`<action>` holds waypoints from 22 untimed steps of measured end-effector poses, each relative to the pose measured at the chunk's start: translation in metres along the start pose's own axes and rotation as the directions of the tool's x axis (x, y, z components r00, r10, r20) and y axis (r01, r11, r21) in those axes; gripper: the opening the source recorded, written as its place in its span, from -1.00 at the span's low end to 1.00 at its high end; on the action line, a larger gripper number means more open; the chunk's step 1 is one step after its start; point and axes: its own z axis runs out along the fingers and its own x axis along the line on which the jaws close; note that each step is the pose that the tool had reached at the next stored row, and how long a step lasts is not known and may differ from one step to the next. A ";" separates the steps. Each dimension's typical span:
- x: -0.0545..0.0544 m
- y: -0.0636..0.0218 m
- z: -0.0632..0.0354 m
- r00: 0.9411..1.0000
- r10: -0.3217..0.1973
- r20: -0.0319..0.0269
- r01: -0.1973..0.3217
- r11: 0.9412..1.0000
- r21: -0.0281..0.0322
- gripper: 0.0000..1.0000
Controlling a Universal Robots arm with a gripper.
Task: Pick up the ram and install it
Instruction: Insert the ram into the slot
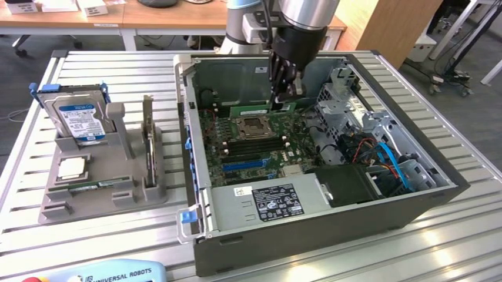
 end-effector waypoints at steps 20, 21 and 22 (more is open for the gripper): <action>0.001 -0.0050 0.0131 1.000 0.000 0.000 0.000 1.000 0.001 -0.76; 0.001 -0.0066 0.0131 1.000 0.000 0.000 0.000 1.000 0.001 -0.76; 0.001 -0.0080 0.0131 1.000 0.000 0.000 0.000 1.000 0.001 -0.76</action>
